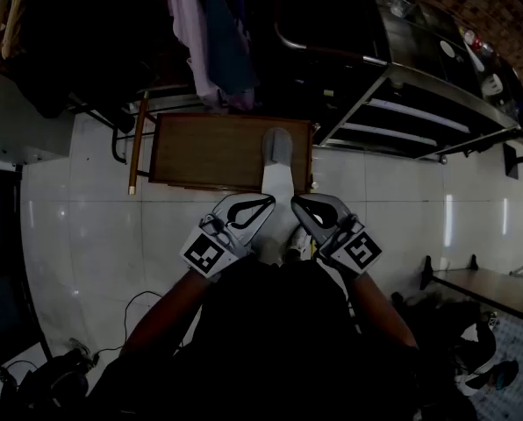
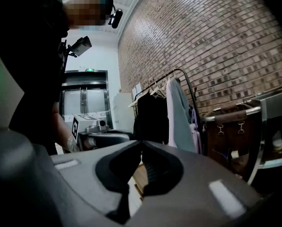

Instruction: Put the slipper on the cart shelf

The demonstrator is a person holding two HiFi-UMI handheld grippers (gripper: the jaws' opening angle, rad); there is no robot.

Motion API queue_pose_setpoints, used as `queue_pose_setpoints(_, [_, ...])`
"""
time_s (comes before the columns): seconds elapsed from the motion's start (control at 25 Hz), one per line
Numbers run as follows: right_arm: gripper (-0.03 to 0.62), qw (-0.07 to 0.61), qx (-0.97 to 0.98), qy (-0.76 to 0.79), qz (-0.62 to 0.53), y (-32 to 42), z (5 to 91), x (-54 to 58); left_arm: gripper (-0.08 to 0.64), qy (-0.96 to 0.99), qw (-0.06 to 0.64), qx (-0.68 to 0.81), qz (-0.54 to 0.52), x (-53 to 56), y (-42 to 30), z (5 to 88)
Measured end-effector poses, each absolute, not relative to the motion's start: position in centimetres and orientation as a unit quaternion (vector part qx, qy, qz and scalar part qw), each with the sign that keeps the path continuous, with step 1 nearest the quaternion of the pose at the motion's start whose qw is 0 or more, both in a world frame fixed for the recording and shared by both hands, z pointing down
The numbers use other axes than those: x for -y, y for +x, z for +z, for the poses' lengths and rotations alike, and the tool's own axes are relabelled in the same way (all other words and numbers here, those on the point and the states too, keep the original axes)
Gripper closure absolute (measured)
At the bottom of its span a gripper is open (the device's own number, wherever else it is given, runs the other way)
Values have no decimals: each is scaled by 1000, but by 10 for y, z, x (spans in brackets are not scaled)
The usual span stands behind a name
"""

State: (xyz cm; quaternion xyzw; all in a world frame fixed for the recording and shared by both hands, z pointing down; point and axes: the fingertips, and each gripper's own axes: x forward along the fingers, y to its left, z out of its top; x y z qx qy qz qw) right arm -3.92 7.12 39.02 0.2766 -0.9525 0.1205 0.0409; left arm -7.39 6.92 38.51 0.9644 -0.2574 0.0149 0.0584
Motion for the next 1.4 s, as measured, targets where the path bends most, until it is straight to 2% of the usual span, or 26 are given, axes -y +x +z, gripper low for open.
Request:
queue_pose_setpoints(0.52, [588,63,928,329,162,-35,434,-65,555,969,58,239,24,-62,-87,406])
queue_pose_setpoints(1.16, [573,155,854,416,273,-12,615,-71,555,975,81,199,60,-62,-96,469])
queue_pose_setpoints(1.4, [464,166,797,444,375,0,694,-57,555,977,83,188,63,-63,-99,481])
